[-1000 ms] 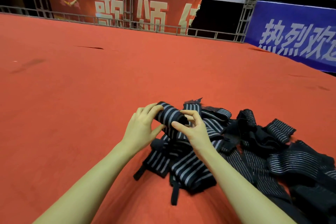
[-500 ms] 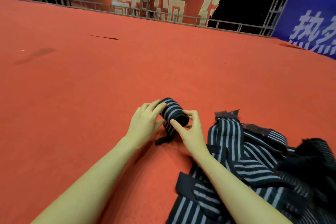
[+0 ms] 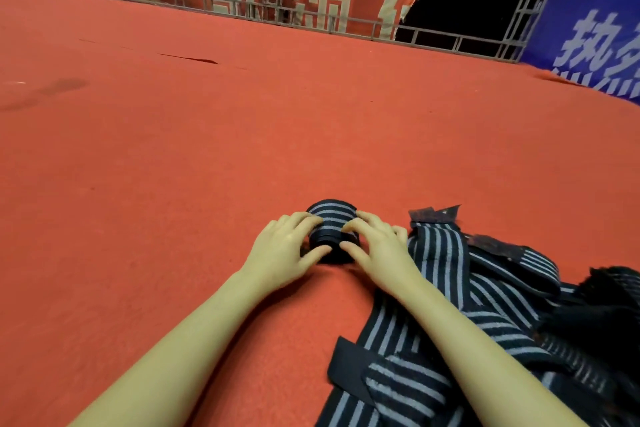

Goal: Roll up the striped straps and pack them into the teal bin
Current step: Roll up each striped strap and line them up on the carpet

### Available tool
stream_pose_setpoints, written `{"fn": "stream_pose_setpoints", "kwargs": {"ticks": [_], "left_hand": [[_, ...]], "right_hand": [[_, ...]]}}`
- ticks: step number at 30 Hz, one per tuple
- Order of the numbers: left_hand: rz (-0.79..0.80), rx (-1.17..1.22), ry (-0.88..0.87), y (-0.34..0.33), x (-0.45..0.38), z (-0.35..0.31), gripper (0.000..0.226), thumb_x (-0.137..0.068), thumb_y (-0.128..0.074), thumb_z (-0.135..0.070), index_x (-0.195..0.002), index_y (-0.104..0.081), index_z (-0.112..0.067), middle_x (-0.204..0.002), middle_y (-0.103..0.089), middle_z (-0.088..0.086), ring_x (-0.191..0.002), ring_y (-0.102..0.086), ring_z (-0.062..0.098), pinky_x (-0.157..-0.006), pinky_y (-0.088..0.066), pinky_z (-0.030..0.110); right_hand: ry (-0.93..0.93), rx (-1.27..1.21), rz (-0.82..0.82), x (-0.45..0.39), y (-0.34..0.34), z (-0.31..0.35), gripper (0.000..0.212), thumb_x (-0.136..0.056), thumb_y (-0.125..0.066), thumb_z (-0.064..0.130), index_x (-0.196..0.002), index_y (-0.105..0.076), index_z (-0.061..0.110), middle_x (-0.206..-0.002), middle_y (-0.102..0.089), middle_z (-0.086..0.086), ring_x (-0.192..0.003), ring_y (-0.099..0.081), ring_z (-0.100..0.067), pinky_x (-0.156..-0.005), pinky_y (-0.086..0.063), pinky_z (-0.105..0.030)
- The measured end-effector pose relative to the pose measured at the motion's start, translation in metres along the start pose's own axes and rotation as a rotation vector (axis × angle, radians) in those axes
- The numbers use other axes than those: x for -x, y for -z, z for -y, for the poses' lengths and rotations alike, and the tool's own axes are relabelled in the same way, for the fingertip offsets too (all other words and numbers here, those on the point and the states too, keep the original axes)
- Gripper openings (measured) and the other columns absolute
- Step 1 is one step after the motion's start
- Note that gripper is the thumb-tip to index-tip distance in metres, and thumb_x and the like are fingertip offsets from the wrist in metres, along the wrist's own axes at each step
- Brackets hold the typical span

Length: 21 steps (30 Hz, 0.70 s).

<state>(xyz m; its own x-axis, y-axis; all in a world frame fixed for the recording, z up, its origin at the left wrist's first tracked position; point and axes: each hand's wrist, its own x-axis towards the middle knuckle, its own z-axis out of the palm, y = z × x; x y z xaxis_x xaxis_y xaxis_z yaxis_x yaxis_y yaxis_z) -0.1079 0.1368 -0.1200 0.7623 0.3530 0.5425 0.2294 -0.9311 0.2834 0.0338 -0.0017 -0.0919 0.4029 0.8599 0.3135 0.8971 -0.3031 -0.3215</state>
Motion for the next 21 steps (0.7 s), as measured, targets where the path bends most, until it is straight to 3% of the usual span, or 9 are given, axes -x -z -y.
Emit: {"fn": "stream_pose_setpoints", "kwargs": {"ticks": [2, 4, 6, 9, 12, 15, 19, 21], "left_hand": [[-0.037, 0.018, 0.015, -0.005, 0.002, -0.003, 0.048, -0.086, -0.045, -0.046, -0.114, -0.066, -0.013, -0.114, -0.066, 0.004, -0.094, -0.066, 0.026, -0.078, -0.053, 0.037], [-0.052, 0.066, 0.046, -0.008, 0.005, -0.004, 0.046, -0.085, -0.047, -0.042, -0.110, -0.069, -0.011, -0.113, -0.068, 0.006, -0.094, -0.067, 0.027, -0.078, -0.055, 0.039], [-0.094, 0.067, 0.035, -0.006, 0.007, -0.001, 0.043, -0.085, -0.049, -0.039, -0.107, -0.070, -0.010, -0.111, -0.069, 0.008, -0.092, -0.068, 0.026, -0.077, -0.056, 0.039], [-0.178, -0.040, -0.045, -0.005, 0.004, 0.006, 0.039, -0.086, -0.052, -0.034, -0.106, -0.071, -0.007, -0.106, -0.070, 0.010, -0.088, -0.068, 0.026, -0.072, -0.056, 0.035], [-0.221, -0.152, -0.084, -0.011, 0.006, 0.006, 0.037, -0.088, -0.052, -0.033, -0.107, -0.071, -0.007, -0.106, -0.070, 0.009, -0.088, -0.067, 0.026, -0.072, -0.053, 0.033], [-0.248, -0.211, -0.095, -0.015, 0.010, 0.007, 0.035, -0.091, -0.051, -0.032, -0.110, -0.070, -0.010, -0.106, -0.070, 0.006, -0.088, -0.066, 0.024, -0.075, -0.049, 0.034], [-0.267, -0.207, -0.076, -0.018, 0.009, 0.005, 0.031, -0.090, -0.051, -0.028, -0.107, -0.071, -0.011, -0.106, -0.070, 0.004, -0.086, -0.066, 0.024, -0.078, -0.043, 0.031], [-0.260, -0.223, -0.076, -0.019, 0.010, 0.003, 0.030, -0.089, -0.052, -0.027, -0.106, -0.071, -0.011, -0.105, -0.070, 0.004, -0.085, -0.066, 0.024, -0.076, -0.045, 0.032]], "right_hand": [[0.049, -0.101, 0.077, -0.006, 0.003, -0.003, 0.015, -0.092, -0.059, 0.036, -0.103, -0.054, 0.028, -0.132, -0.050, 0.011, -0.131, -0.039, -0.012, -0.093, -0.018, -0.031], [0.086, -0.144, 0.134, -0.014, 0.006, -0.007, 0.023, -0.088, -0.064, 0.038, -0.103, -0.048, 0.029, -0.132, -0.050, 0.011, -0.136, -0.033, -0.010, -0.096, -0.016, -0.030], [0.090, -0.155, 0.187, -0.026, 0.013, -0.009, 0.047, -0.084, -0.068, 0.042, -0.121, -0.045, 0.027, -0.144, -0.041, 0.006, -0.140, -0.027, -0.009, -0.104, -0.011, -0.029], [0.096, -0.062, 0.308, -0.046, 0.019, -0.010, 0.084, -0.082, -0.066, 0.054, -0.149, -0.022, 0.030, -0.159, -0.016, 0.002, -0.146, -0.012, -0.010, -0.114, 0.004, -0.034], [0.177, 0.075, 0.338, -0.052, 0.013, -0.016, 0.081, -0.084, -0.054, 0.065, -0.151, -0.017, 0.037, -0.158, -0.024, 0.004, -0.145, -0.016, -0.007, -0.114, 0.008, -0.042], [0.249, 0.161, 0.264, -0.043, 0.001, -0.018, 0.074, -0.088, -0.037, 0.071, -0.151, -0.018, 0.037, -0.151, -0.034, 0.003, -0.139, -0.026, -0.008, -0.112, 0.005, -0.040], [0.248, 0.244, 0.194, -0.029, -0.013, -0.021, 0.087, -0.076, 0.005, 0.083, -0.151, -0.010, 0.040, -0.157, -0.024, -0.009, -0.144, -0.021, -0.020, -0.111, 0.005, -0.041], [0.248, 0.291, 0.148, -0.024, -0.012, -0.024, 0.080, -0.080, -0.001, 0.078, -0.150, -0.016, 0.042, -0.158, -0.020, -0.013, -0.144, -0.021, -0.028, -0.110, -0.003, -0.044]]}}
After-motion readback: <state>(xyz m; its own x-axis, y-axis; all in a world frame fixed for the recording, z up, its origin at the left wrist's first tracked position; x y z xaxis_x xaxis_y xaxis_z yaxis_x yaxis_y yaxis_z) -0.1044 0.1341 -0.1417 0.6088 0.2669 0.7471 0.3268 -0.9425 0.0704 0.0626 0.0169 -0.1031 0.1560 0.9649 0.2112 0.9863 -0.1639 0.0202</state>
